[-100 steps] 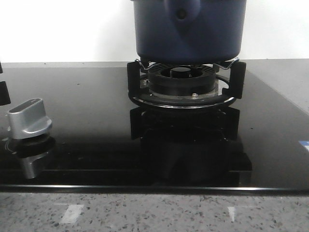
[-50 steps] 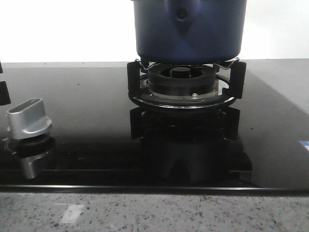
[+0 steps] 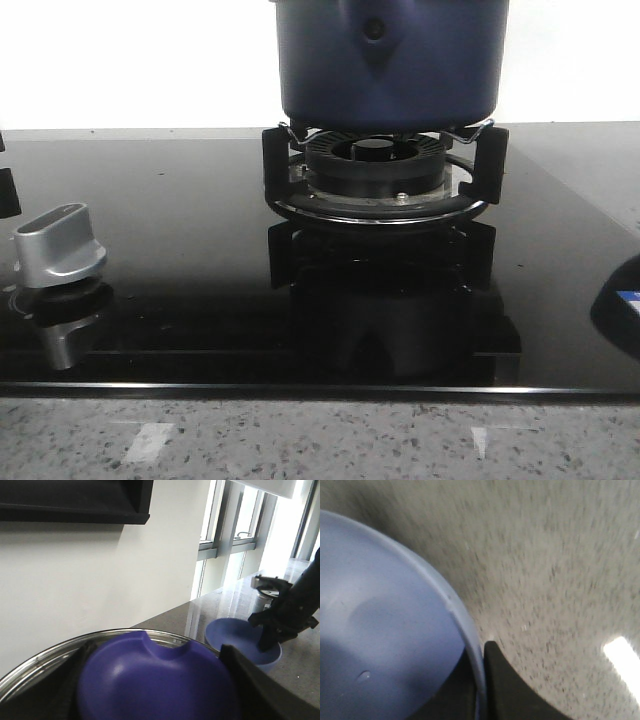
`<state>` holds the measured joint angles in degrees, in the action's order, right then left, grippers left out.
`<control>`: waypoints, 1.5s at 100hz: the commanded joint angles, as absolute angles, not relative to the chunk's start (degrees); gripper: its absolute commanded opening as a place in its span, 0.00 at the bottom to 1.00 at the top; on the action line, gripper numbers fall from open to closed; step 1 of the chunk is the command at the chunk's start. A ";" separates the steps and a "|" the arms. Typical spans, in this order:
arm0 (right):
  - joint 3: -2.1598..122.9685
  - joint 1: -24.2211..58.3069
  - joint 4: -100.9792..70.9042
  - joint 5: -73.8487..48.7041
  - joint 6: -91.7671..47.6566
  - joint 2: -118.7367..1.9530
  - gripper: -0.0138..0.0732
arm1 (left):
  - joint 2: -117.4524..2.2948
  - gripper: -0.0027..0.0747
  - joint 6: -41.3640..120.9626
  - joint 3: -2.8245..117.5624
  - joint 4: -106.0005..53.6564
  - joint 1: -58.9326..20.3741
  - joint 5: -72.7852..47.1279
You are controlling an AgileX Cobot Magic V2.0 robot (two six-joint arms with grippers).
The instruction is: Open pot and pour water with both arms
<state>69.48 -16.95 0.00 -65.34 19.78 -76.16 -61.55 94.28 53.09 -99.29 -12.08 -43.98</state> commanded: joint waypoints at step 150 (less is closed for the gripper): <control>64.70 -1.04 -3.93 -53.26 12.15 -36.11 0.08 | -93.35 0.42 104.89 80.02 -106.32 -26.74 -46.77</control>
<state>63.86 -1.13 -4.17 -56.47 13.03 -36.81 -94.28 104.79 76.30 -100.14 -26.06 -44.37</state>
